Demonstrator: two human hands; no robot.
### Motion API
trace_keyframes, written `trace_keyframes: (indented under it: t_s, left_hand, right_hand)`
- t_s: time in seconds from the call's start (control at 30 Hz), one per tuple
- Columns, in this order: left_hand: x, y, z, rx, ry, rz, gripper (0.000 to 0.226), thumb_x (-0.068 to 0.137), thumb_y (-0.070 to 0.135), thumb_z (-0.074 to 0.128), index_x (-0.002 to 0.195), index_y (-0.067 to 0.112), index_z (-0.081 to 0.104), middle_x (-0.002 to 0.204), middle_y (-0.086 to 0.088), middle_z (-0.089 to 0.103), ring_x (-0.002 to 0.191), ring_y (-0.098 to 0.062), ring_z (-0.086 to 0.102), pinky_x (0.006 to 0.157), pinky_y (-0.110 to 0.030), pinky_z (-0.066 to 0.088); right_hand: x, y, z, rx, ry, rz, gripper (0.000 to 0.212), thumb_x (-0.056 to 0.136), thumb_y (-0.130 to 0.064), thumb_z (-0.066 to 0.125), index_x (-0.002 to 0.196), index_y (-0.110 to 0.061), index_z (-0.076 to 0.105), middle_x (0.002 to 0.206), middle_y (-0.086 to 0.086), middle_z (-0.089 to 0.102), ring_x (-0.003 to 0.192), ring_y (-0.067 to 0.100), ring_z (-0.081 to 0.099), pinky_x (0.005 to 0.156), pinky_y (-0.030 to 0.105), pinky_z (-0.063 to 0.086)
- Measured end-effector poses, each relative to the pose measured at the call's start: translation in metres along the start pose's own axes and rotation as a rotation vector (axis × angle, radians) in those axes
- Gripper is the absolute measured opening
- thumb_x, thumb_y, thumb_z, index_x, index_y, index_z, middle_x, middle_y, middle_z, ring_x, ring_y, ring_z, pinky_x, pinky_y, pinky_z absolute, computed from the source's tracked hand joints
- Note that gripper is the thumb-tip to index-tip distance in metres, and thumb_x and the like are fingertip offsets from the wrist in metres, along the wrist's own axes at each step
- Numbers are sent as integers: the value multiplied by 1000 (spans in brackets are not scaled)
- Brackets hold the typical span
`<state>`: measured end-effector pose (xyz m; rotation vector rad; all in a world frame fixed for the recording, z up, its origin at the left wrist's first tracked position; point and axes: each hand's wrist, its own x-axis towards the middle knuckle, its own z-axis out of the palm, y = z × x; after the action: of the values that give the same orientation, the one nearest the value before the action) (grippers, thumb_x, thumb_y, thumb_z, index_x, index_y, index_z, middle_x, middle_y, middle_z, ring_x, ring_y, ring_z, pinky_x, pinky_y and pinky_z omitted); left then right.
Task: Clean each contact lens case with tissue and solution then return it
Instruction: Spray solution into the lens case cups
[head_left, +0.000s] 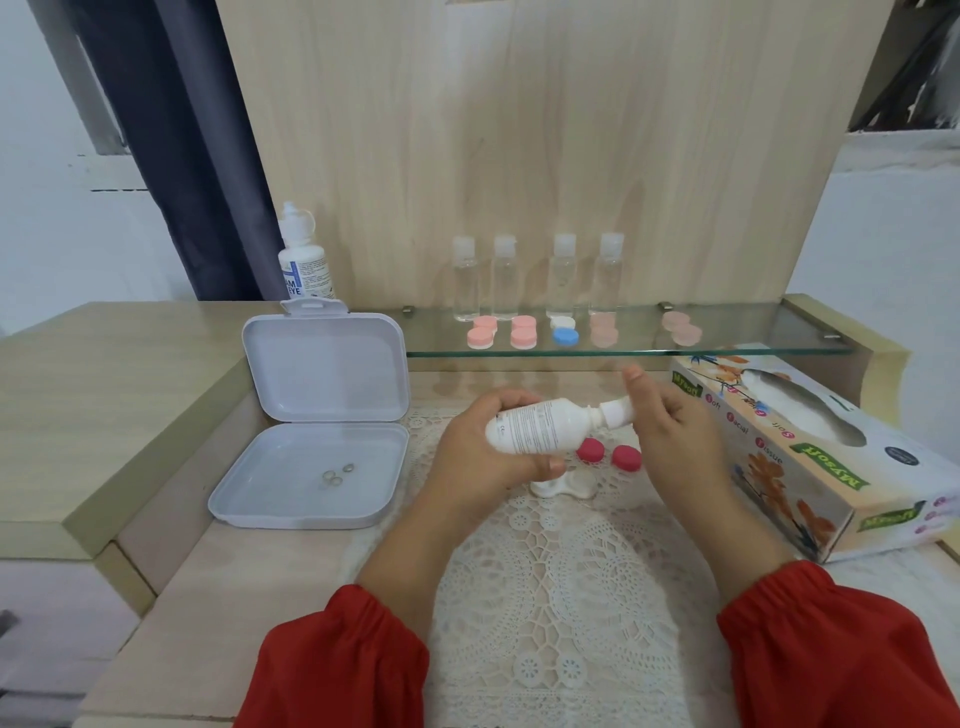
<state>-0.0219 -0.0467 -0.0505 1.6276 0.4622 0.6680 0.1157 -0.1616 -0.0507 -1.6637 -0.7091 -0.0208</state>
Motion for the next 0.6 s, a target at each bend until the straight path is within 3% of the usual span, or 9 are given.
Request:
trace_keyframes:
  t_s: [0.13, 0.23, 0.3, 0.4, 0.53, 0.6]
  left_hand:
    - [0, 4, -3, -27, 55, 17, 53, 62, 1, 85, 108, 22, 67, 96, 5, 63, 80, -5, 62, 67, -22, 55]
    - [0, 5, -5, -40, 75, 23, 54, 62, 0, 85, 107, 21, 67, 94, 8, 63, 80, -4, 63, 72, -28, 57]
    - [0, 5, -5, -25, 71, 27, 54, 62, -1, 85, 107, 21, 67, 96, 7, 63, 84, -7, 62, 73, -28, 58]
    - [0, 4, -5, -29, 66, 29, 54, 61, -1, 85, 106, 22, 67, 99, 6, 64, 87, -10, 62, 72, -29, 58]
    - [-2, 4, -4, -14, 50, 30, 53, 62, -3, 85, 106, 22, 67, 98, 4, 63, 85, -10, 62, 70, -30, 58]
    - [-2, 4, -3, -12, 38, 33, 54, 61, -3, 84, 106, 22, 67, 101, 1, 64, 86, -12, 62, 70, -30, 58]
  right_hand:
    - [2, 1, -2, 80, -127, 31, 37, 76, -47, 42, 61, -14, 52, 56, 1, 40, 52, 12, 36, 53, 31, 31]
    - [1, 2, 2, 156, -218, 6, 20, 78, -31, 43, 79, -32, 64, 58, -1, 42, 55, 14, 39, 54, 35, 33]
    - [0, 2, 2, 166, -220, -17, 17, 79, -31, 46, 73, -30, 62, 56, -2, 42, 55, 15, 39, 55, 34, 34]
    - [1, 6, 0, 70, -174, -17, 35, 88, -45, 49, 61, -25, 55, 52, -8, 43, 49, 9, 40, 54, 33, 34]
    - [2, 4, -1, 190, -192, -15, 12, 82, -31, 50, 75, -26, 58, 58, -6, 44, 55, 12, 40, 50, 29, 35]
    - [2, 6, -1, 125, -184, -23, 26, 90, -35, 51, 68, -21, 56, 57, -7, 45, 53, 11, 40, 51, 29, 35]
